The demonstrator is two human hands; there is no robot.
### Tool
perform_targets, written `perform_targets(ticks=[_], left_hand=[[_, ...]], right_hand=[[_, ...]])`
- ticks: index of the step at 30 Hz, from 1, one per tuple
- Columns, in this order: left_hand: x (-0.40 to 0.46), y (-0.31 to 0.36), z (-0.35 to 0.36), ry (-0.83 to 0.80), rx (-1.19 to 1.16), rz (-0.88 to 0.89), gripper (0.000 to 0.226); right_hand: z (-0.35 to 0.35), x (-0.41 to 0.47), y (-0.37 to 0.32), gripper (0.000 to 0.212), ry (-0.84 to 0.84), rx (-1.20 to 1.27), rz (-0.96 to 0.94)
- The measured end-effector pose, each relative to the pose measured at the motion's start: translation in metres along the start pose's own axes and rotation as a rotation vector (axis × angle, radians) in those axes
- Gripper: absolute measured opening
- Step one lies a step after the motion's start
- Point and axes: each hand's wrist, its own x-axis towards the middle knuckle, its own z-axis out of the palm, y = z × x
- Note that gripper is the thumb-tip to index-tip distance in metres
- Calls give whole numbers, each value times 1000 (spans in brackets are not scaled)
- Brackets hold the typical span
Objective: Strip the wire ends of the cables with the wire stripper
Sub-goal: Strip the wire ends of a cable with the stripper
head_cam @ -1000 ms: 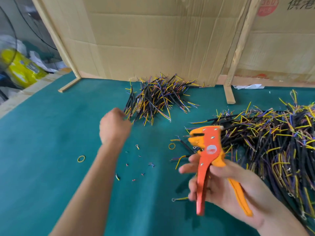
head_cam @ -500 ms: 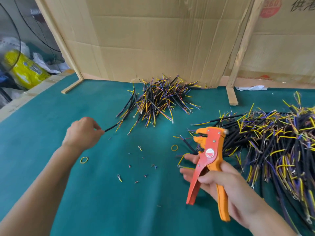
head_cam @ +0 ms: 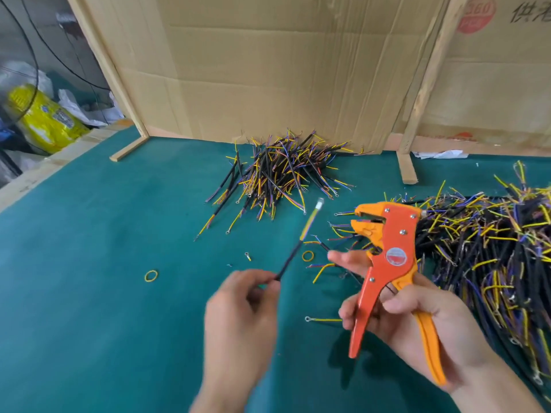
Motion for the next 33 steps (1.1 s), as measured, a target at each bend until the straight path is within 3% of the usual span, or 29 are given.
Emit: perform_targets(ticks=[3,6,13,20,23,29,33], left_hand=[[-18,9,27,-95,-56,59,19],[-25,13,37,-156,-52,109,23],[-2,29,45,-326,25,131,20],[32,42,89,-495,-532,-113,4],[40,40,96,-401,-648,-193,5],[73,45,92,4,-994,-356,10],[74,39,94,169,-963,-397,11]], right_hand=[[-4,-1,-7,70,86,-8,-89],[-11,-3,-12,61,163,-26,-152],[-14,-3,-12,63,149,-68,-158],[-14,-2,-14,67,201,-45,-135],[-18,-2,-15,64,209,-27,-141],[-25,-6,-20,60,118,-119,59],[-27,-8,-19,58,56,-89,35]])
